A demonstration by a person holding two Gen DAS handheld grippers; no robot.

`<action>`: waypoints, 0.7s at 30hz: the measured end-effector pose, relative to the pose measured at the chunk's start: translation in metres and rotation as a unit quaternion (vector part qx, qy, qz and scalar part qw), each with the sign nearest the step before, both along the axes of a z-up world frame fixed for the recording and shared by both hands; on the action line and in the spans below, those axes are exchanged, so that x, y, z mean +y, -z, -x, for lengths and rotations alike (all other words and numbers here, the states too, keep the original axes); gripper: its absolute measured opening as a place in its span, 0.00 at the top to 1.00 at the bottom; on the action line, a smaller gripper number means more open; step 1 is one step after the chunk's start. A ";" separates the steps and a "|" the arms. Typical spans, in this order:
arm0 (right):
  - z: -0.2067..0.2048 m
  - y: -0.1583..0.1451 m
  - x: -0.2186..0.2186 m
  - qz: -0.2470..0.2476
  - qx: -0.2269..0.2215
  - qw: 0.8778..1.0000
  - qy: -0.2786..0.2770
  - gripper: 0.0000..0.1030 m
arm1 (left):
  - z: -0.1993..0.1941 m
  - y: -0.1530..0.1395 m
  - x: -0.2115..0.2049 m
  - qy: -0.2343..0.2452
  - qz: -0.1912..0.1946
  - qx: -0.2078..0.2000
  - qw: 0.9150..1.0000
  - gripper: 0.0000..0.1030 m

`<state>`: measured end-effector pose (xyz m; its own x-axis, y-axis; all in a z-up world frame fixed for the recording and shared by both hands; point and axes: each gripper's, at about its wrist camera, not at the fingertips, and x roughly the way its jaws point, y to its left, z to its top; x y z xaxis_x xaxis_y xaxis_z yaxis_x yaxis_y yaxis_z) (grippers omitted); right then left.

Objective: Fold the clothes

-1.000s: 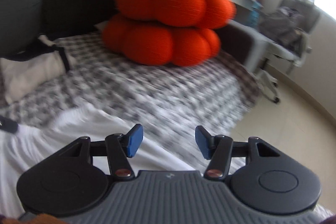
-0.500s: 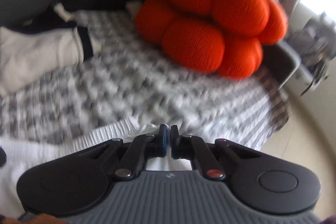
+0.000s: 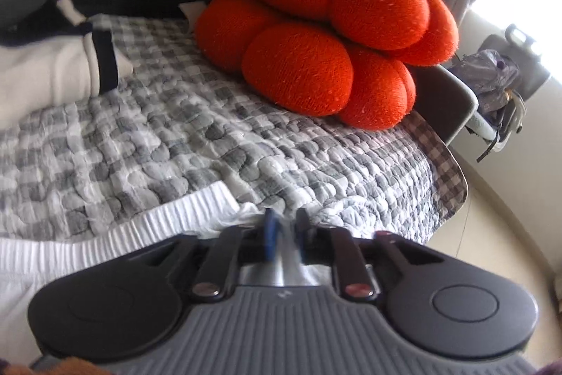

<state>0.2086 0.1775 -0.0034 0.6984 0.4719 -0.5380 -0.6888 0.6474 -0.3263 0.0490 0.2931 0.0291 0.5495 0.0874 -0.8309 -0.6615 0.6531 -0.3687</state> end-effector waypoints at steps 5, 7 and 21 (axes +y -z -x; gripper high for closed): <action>-0.007 -0.034 -0.045 -0.100 0.065 0.992 0.043 0.36 | 0.001 0.000 -0.002 -0.001 -0.001 0.000 1.000 0.41; -0.009 -0.040 -0.064 -0.102 0.087 0.989 0.055 0.36 | 0.000 0.000 -0.003 0.000 0.003 0.001 1.000 0.40; -0.026 -0.019 -0.147 -0.059 0.120 0.988 0.071 0.44 | -0.007 0.003 -0.016 0.017 -0.019 0.016 1.000 0.34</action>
